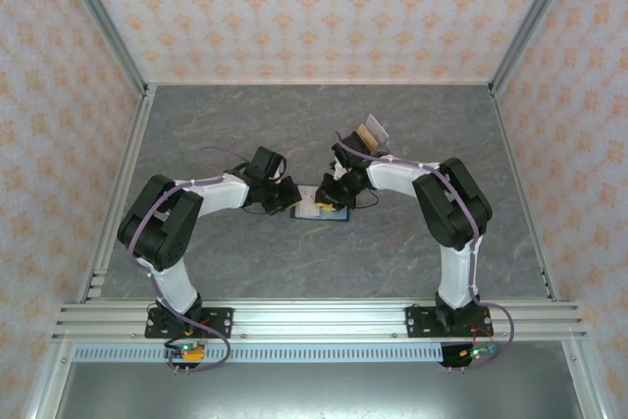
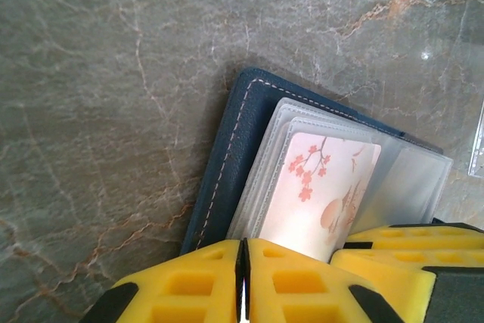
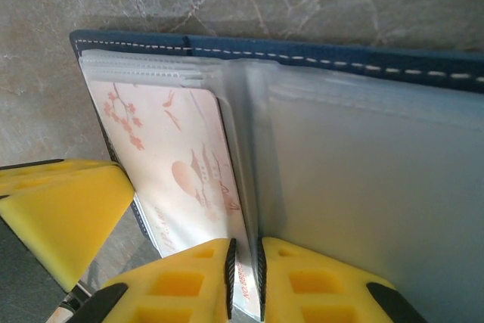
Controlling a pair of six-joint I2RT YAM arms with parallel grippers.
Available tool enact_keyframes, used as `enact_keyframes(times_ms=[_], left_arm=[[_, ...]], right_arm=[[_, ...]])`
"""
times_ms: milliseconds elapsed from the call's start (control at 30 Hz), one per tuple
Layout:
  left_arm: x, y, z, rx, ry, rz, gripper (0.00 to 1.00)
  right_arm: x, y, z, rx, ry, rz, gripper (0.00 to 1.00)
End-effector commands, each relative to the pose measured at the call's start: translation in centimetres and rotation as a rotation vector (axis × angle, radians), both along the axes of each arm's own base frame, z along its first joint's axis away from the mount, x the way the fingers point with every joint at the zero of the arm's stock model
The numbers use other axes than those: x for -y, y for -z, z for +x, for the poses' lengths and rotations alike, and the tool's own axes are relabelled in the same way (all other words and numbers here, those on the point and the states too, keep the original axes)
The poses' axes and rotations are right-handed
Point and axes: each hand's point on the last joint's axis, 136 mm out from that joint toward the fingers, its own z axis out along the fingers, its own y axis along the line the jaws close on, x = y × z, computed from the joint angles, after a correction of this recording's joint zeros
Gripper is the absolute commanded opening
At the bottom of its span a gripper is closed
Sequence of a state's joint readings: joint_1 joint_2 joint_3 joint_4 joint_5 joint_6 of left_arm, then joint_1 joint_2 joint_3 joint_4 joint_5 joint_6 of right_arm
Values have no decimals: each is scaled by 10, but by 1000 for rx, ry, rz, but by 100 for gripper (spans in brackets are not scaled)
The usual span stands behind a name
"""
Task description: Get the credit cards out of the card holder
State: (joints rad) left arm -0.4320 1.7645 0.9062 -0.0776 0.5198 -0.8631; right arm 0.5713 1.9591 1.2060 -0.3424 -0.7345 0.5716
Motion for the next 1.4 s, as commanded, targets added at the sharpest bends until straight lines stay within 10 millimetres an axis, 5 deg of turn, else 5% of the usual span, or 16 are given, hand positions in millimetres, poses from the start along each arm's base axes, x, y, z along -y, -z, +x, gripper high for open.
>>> enact_keyframes(times_ms=[0, 467, 933, 1367], left_arm=[[-5, 15, -11, -37, -19, 23, 11], [-14, 7, -18, -18, -47, 32, 10], [-8, -14, -15, 22, -14, 0, 10], [13, -28, 0, 64, 40, -77, 11]], right_arm=[[-8, 2, 2, 19, -35, 18, 18], [-6, -14, 13, 105, -59, 30, 0], [15, -22, 16, 152, -87, -39, 0], [28, -7, 7, 109, -98, -115, 0]])
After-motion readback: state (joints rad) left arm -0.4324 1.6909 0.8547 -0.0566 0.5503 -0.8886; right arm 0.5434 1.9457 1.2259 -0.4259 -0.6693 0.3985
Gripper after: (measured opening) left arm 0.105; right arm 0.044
